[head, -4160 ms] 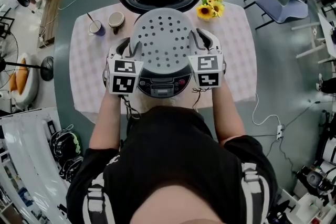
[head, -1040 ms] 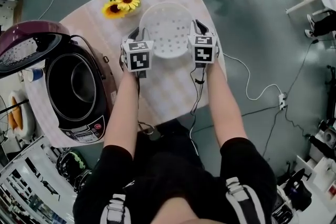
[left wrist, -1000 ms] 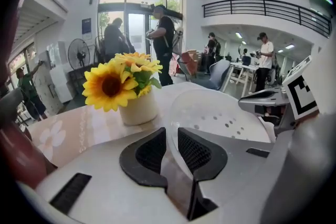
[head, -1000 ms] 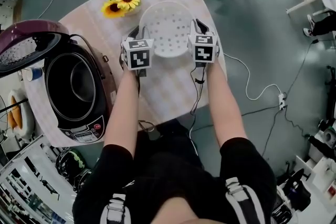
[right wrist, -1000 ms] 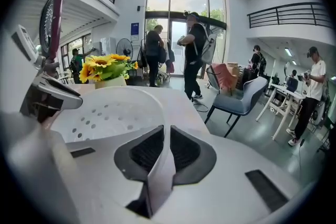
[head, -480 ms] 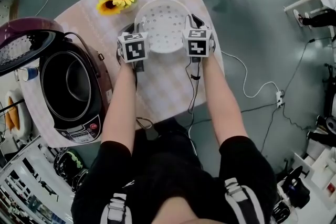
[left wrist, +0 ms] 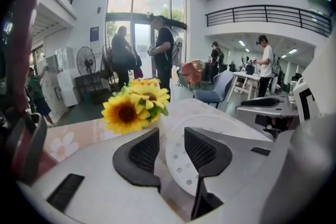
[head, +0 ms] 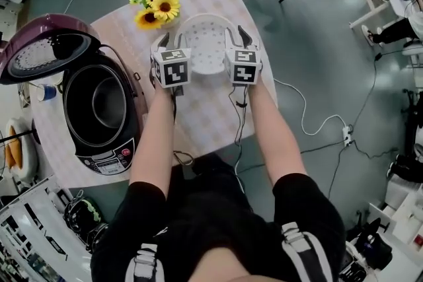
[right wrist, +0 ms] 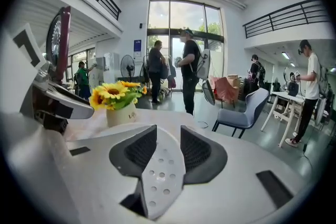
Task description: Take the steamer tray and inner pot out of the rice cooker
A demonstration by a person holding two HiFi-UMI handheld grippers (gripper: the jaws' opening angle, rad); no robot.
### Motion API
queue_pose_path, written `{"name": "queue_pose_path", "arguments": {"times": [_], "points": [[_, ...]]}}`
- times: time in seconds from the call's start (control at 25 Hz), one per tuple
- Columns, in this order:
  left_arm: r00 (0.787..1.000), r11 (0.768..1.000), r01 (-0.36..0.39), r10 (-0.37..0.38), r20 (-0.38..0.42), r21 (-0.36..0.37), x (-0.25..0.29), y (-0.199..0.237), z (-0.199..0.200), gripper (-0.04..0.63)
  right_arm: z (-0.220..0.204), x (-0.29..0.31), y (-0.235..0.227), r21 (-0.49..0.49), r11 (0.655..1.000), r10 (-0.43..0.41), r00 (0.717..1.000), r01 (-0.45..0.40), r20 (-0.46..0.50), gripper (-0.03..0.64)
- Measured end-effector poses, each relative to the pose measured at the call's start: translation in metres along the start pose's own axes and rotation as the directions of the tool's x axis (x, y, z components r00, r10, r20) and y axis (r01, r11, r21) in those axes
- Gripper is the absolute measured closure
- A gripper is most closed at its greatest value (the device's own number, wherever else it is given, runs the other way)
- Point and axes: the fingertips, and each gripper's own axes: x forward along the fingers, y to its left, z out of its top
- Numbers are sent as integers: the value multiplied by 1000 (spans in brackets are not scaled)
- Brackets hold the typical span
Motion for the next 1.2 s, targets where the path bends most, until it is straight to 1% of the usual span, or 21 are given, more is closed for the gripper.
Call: {"name": "queue_pose_path", "arguments": {"times": [0.12, 0.2, 0.24, 0.36, 0.48, 0.52, 0.6, 0.72, 0.84, 0.96, 1.08, 1.2], "points": [[996, 1000, 24, -24, 89, -2, -36, -9, 30, 453, 40, -30, 13, 54, 998, 20, 996, -25, 92, 497], [988, 999, 31, -32, 152, 6, -65, -10, 48, 456, 64, -55, 25, 93, 995, 32, 986, -48, 161, 497], [984, 999, 34, -34, 177, 7, -81, -9, 52, 468, 72, -70, 32, 97, 994, 33, 982, -52, 187, 497], [966, 999, 52, -53, 254, 9, -134, -4, 66, 514, 99, -114, 57, 71, 996, 39, 968, -58, 248, 499], [943, 998, 57, -62, 327, 27, -189, 6, 81, 548, 130, -157, 85, 46, 995, 75, 947, -93, 311, 502], [938, 998, 57, -68, 341, 42, -208, 9, 83, 552, 140, -173, 93, 43, 994, 81, 940, -101, 332, 510], [926, 996, 52, -77, 369, 77, -245, 16, 89, 565, 162, -204, 109, 41, 993, 84, 921, -108, 381, 574], [900, 994, 18, -63, 432, 107, -300, 41, 95, 578, 194, -239, 138, 26, 991, 107, 890, -132, 444, 611], [876, 993, -30, -30, 481, 115, -354, 73, 88, 588, 211, -269, 171, 33, 983, 144, 864, -182, 483, 617], [858, 992, -70, 6, 513, 105, -403, 104, 72, 591, 222, -294, 208, 7, 974, 190, 835, -226, 517, 617], [850, 989, -127, 72, 521, 71, -437, 141, 51, 591, 229, -307, 243, -26, 968, 225, 814, -250, 535, 617], [855, 983, -184, 156, 495, 8, -463, 179, 15, 591, 219, -314, 274, -36, 957, 263, 811, -287, 523, 617]]}}
